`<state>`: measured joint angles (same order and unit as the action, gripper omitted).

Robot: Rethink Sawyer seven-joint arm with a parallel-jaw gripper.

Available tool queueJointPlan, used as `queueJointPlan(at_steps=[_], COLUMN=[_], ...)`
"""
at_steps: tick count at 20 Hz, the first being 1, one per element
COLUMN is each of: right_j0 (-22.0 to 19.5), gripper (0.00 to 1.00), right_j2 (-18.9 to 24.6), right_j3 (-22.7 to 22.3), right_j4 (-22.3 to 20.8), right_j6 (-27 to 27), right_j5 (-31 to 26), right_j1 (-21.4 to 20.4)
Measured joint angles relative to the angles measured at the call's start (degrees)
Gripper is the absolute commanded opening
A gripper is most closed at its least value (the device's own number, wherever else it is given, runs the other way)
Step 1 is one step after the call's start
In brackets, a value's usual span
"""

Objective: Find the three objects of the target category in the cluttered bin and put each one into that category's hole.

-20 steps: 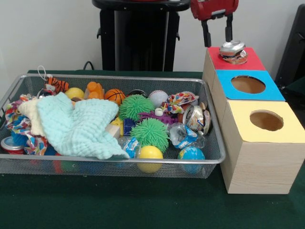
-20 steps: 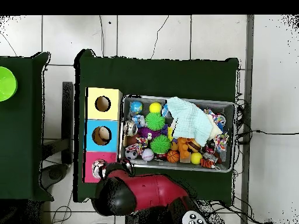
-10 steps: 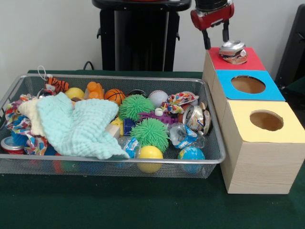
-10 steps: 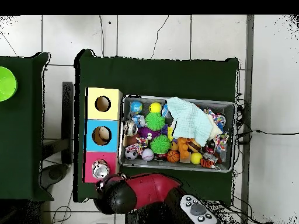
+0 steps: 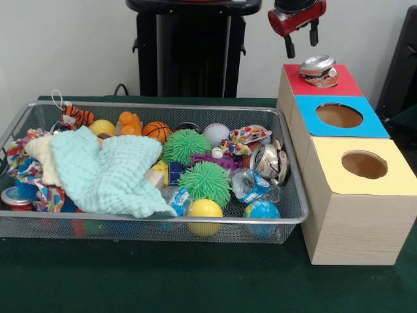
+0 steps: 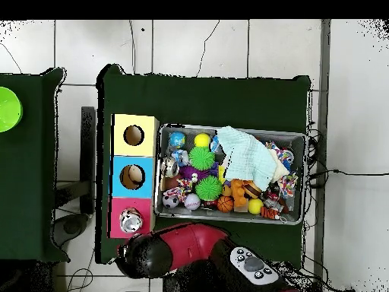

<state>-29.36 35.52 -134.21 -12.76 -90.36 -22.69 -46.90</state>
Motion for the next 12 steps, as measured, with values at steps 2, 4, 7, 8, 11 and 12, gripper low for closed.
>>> queueJointPlan(at_steps=[2,4,7,8,11,12], right_j0=[-0.47,-0.92,-1.86,-1.96,-2.2,-2.23], gripper=[1.0,1.0,1.0,1.0,1.0,1.0], right_j2=[0.98,1.98,3.54,3.66,3.95,3.98], right_j3=[0.0,0.0,-0.01,-0.01,-0.02,-0.01], right_j4=[-0.01,-0.01,-0.01,-0.01,-0.03,-0.06], right_j6=[0.0,0.0,0.0,0.0,0.0,0.0], right_j5=[0.0,0.0,-0.01,-0.01,-0.01,-0.01], right_j1=[-0.13,-0.4,-1.46,-1.63,-2.21,-2.28])
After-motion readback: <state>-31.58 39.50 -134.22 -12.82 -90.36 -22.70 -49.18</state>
